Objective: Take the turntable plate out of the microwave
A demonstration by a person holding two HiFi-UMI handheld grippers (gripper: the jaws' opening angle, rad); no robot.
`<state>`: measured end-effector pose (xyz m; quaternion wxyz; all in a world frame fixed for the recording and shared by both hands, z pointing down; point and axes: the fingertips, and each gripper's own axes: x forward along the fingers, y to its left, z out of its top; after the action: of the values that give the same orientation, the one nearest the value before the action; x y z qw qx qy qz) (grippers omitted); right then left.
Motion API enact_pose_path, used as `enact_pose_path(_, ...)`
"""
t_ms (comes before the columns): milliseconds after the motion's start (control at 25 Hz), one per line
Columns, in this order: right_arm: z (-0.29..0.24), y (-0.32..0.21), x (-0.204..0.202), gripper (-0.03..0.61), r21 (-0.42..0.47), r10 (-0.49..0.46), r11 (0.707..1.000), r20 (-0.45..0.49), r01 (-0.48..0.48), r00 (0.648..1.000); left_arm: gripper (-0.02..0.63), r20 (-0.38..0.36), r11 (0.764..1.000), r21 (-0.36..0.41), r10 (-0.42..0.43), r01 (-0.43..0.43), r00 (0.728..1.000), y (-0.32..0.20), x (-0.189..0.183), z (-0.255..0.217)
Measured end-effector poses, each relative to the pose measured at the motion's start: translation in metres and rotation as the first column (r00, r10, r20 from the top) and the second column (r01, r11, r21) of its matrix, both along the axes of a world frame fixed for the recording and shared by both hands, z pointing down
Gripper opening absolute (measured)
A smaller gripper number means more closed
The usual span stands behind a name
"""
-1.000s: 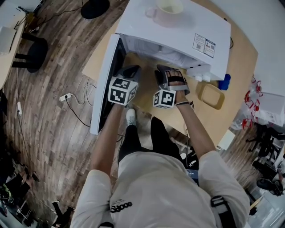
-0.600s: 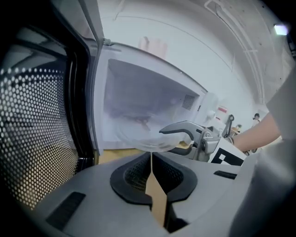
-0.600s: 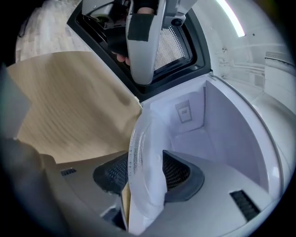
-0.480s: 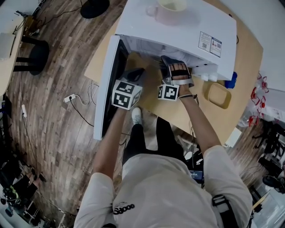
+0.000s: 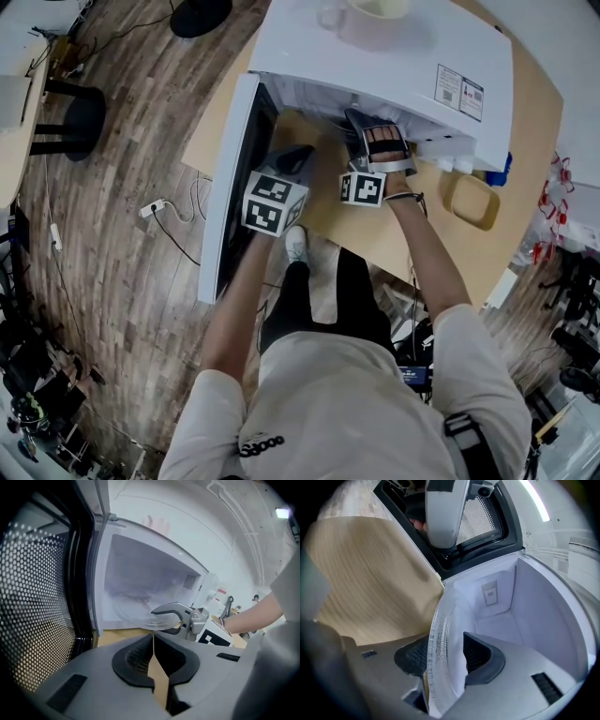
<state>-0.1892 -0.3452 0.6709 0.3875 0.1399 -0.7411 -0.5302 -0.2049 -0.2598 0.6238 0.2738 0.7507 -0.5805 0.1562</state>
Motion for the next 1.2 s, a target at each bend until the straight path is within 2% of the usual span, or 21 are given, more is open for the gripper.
enact_pose_path(80,-0.005,0.003,0.003,0.156,0.008,-0.003,1.0,0.024,0.003,1.0,0.02,0.024,1.0,-0.005,0.025,-0.024,0.999,0.002,0.001,0.002)
enact_pose_path(120,-0.007,0.006,0.004,0.115,0.026,-0.012,1.0,0.027,0.011,1.0,0.02,0.041,0.999,-0.009,0.035,-0.035,0.999,0.003,0.001,0.004)
enact_pose_path(200,-0.008,0.013,0.008,0.081,0.072,-0.038,0.997,0.016,0.037,0.999,0.02,0.075,0.999,-0.015,0.048,-0.047,0.996,0.005,-0.001,0.005)
enact_pose_path(400,-0.012,0.032,0.021,0.075,0.13,-0.069,0.989,0.012,0.067,0.998,0.032,0.127,0.996,-0.006,0.087,-0.087,0.988,0.009,0.0,0.0)
enact_pose_path(480,-0.012,0.041,0.028,0.075,0.148,-0.084,0.986,0.012,0.082,0.996,0.159,0.177,0.99,0.006,0.135,-0.138,0.975,0.01,0.007,-0.005)
enact_pose_path(520,-0.012,0.046,0.031,0.074,0.157,-0.094,0.983,0.011,0.092,0.995,0.172,0.176,0.987,0.007,0.156,-0.16,0.972,0.012,0.011,-0.006)
enact_pose_path(560,-0.011,0.05,0.034,0.071,0.167,-0.104,0.981,0.009,0.101,0.995,0.172,0.137,0.987,0.003,0.161,-0.163,0.977,0.014,0.014,-0.005)
enact_pose_path(600,-0.011,0.054,0.036,0.067,0.175,-0.11,0.979,0.007,0.107,0.994,0.172,0.065,0.99,-0.008,0.144,-0.143,0.987,0.017,0.016,-0.004)
enact_pose_path(680,-0.008,0.06,0.04,0.063,0.18,-0.116,0.977,0.004,0.113,0.993,0.172,-0.117,0.998,-0.033,0.056,-0.06,0.992,0.022,0.018,-0.002)
enact_pose_path(760,-0.006,0.065,0.041,0.061,0.175,-0.114,0.978,0.008,0.111,0.993,0.181,-0.277,0.998,-0.054,-0.035,0.021,0.96,0.026,0.024,0.0)
enact_pose_path(840,-0.008,0.067,0.041,0.061,0.187,-0.106,0.977,0.011,0.102,0.994,0.204,-0.383,0.994,-0.082,-0.102,0.076,0.918,0.029,0.031,0.005)
enact_pose_path(920,-0.009,0.069,0.042,0.06,0.199,-0.103,0.975,0.008,0.099,0.995,0.215,-0.432,0.988,-0.106,-0.148,0.113,0.889,0.029,0.033,0.011)
enact_pose_path(1080,-0.01,0.071,0.047,0.055,0.217,-0.106,0.971,0.006,0.102,0.994,0.224,-0.479,0.98,-0.139,-0.193,0.143,0.856,0.024,0.032,0.02)
enact_pose_path(1200,-0.011,0.076,0.05,0.052,0.228,-0.113,0.968,0.011,0.108,0.994,0.225,-0.551,0.974,-0.155,-0.222,0.163,0.805,0.024,0.029,0.024)
